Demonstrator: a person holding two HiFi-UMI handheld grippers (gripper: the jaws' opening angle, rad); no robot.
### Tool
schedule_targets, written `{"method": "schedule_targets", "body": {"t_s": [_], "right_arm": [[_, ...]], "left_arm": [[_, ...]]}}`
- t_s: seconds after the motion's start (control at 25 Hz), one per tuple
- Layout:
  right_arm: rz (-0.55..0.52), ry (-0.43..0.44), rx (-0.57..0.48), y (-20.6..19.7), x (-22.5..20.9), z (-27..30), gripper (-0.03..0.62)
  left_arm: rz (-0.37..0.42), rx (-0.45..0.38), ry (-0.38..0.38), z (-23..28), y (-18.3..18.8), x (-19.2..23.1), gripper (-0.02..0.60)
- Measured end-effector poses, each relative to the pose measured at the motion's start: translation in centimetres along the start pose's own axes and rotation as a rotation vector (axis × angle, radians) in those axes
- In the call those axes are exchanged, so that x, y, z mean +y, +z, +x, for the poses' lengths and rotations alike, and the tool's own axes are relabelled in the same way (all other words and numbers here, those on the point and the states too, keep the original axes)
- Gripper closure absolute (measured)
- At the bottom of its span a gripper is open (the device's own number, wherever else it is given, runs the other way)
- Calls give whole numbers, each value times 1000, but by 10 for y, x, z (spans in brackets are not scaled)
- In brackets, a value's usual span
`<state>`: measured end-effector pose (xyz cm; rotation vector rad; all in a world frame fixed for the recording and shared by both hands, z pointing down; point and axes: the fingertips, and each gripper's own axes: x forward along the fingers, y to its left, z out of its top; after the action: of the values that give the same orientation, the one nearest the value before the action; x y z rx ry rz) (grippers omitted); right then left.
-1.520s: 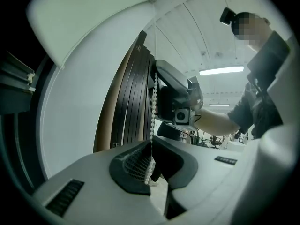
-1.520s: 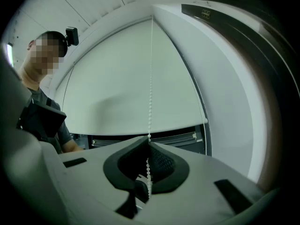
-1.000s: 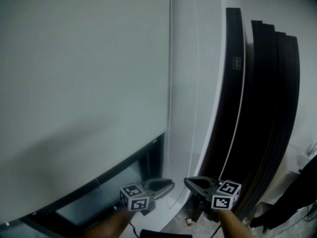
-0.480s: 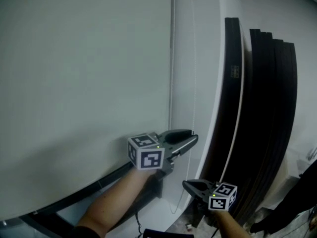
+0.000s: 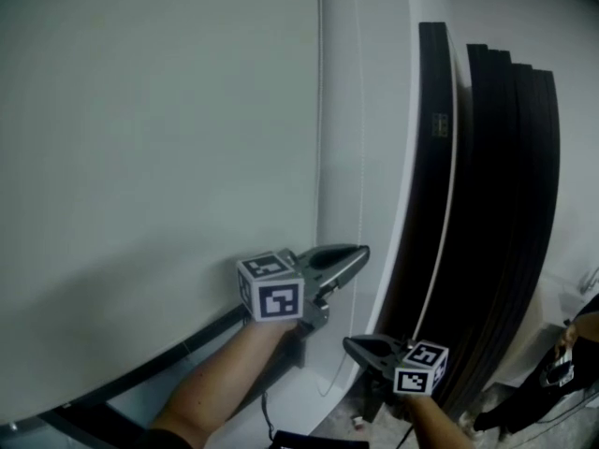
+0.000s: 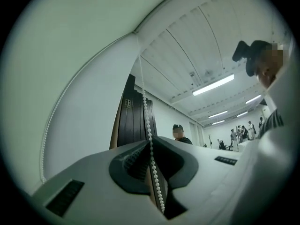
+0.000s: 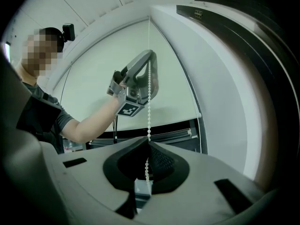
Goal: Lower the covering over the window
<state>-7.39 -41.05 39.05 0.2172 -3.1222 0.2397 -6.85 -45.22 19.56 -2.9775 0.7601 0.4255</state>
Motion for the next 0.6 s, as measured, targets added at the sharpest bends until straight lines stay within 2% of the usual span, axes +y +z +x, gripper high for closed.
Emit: {"method": "schedule_targets", "body": {"t_s": [0.24, 0.4, 0.6], "right_arm": [[12, -2, 69, -24, -2, 7, 608], [89, -18, 80, -57, -10, 5, 608], [133, -57, 156, -100, -18, -3, 608]], "left_arm": [[82, 77, 54, -5, -21, -1, 568], [42, 103, 63, -13, -55, 3, 568], [23, 166, 67, -24, -98, 0, 568]]}}
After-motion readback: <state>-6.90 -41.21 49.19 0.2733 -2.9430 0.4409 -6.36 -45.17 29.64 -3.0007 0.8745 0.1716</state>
